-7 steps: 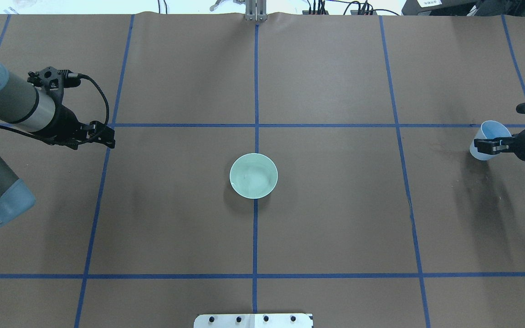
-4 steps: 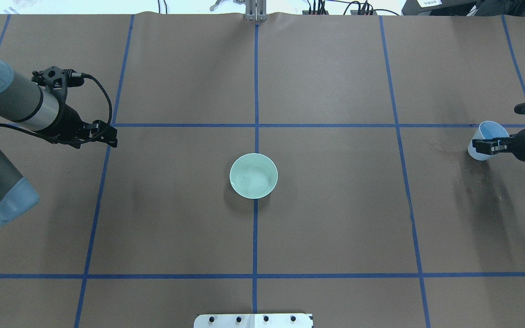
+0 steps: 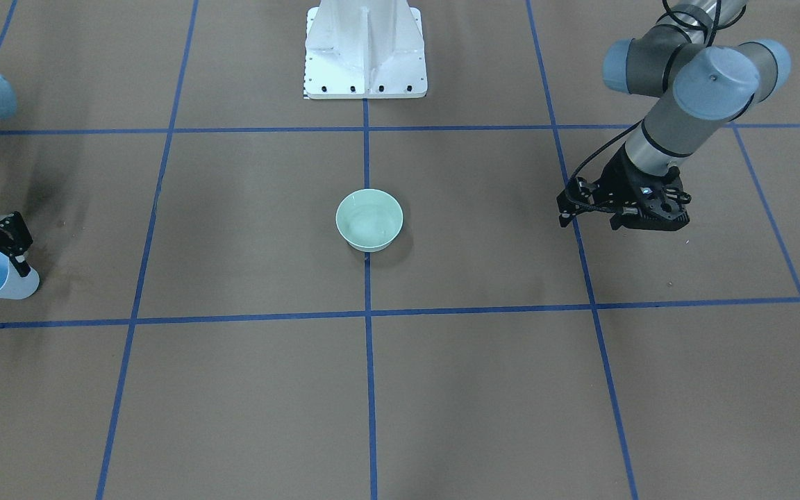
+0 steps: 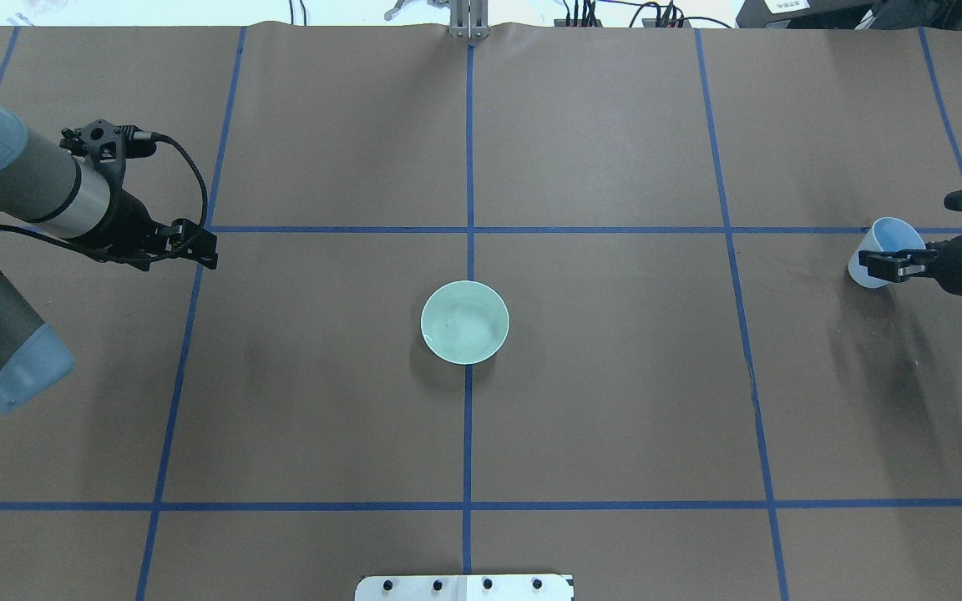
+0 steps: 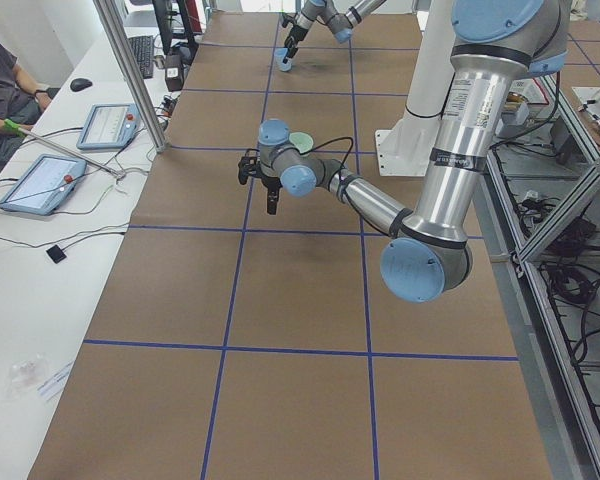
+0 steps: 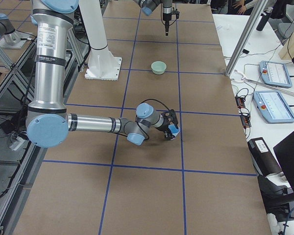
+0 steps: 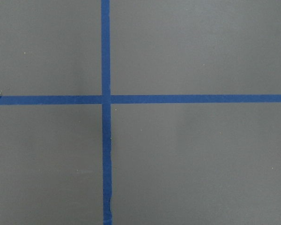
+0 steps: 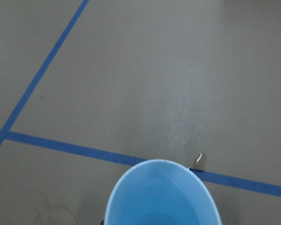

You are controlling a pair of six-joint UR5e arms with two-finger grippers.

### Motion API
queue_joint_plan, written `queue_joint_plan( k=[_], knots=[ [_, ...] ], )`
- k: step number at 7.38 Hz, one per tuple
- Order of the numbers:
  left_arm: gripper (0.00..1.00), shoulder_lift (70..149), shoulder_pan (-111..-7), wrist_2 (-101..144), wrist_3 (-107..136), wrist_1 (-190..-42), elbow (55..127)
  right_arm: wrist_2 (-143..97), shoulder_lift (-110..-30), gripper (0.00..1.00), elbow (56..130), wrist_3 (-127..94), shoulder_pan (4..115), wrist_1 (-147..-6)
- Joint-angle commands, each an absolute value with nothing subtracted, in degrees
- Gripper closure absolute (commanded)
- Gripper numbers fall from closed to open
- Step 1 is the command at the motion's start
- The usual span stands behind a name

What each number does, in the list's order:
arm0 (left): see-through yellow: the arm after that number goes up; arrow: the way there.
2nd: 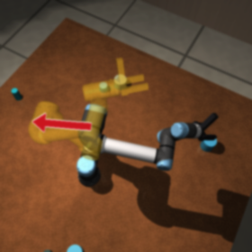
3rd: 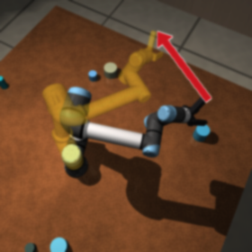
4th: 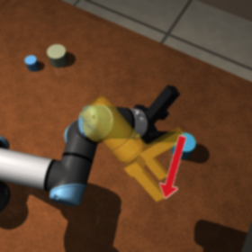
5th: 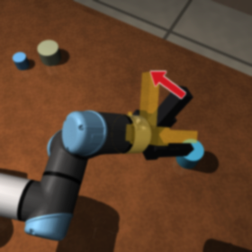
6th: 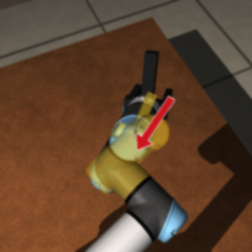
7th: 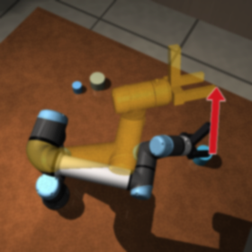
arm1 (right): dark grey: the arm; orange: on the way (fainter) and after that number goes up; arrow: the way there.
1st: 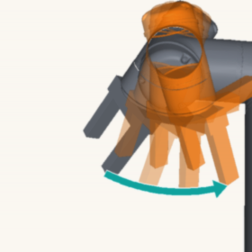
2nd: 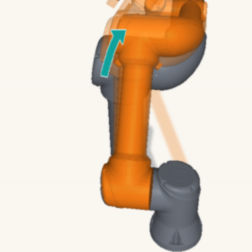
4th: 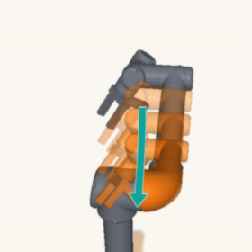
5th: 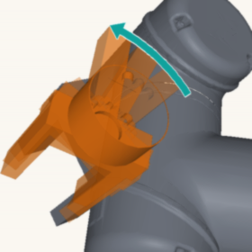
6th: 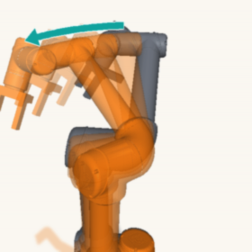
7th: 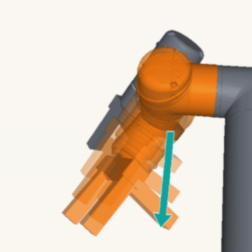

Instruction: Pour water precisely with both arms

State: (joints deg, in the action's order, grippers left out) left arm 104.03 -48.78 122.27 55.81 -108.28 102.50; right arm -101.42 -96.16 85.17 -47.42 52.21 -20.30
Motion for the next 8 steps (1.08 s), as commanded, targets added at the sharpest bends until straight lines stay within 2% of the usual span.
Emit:
queue_joint_plan(
  k=[1,6,8],
  knots=[
    [0.0,104.06,-48.87,122.26,55.81,-108.28,102.74,-101.25,-96.06,0.01,84.2,-47.64,52.21,-19.25],
    [0.0,103.97,-49.13,122.43,55.81,-108.28,103.53,-103.08,-97.03,0.0,87.96,-47.55,52.64,-19.68],
    [0.0,103.97,-48.96,122.61,56.34,-108.28,103.45,-109.49,-96.94,0.0,88.51,-47.37,58.16,-20.3]
  ],
)
